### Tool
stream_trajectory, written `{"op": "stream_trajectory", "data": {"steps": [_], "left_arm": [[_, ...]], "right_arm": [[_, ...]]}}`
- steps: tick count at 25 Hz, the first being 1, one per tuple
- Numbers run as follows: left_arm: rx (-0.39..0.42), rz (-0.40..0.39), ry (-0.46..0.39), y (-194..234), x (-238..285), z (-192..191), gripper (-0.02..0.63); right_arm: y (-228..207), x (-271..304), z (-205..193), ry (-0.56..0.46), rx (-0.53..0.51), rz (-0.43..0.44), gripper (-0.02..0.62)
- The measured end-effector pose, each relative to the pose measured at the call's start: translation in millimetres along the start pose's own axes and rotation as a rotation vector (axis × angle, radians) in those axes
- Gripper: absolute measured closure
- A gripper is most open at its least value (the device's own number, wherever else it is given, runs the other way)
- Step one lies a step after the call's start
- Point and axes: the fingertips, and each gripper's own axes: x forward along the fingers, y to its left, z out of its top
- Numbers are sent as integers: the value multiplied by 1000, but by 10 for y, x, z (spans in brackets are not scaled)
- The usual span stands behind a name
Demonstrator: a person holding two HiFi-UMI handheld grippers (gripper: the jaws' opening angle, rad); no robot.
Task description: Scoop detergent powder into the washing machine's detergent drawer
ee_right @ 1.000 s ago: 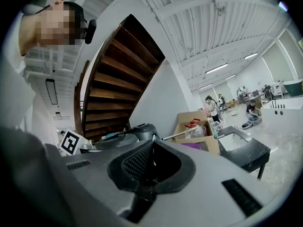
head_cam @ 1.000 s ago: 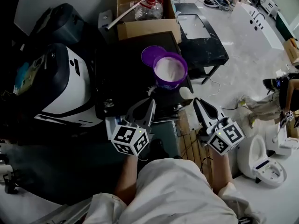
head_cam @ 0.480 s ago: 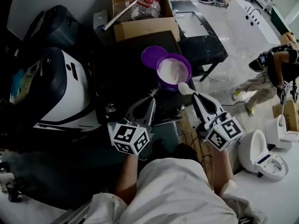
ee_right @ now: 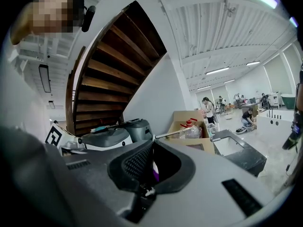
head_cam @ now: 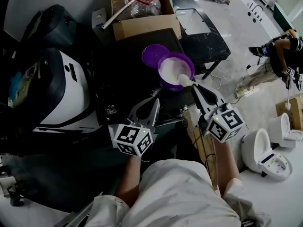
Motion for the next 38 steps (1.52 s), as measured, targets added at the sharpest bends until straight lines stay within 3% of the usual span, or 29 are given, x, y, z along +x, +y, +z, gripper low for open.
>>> {"op": "stream_trajectory", "data": {"steps": [9,38], "left_arm": [[-8,35,6,98,119,12,586],[-70,114,41,427,518,-81,586]], "right_arm": [[-196,329,-30,46,-21,25,586],[-717,1229,-298,336,-181,65,588]]}}
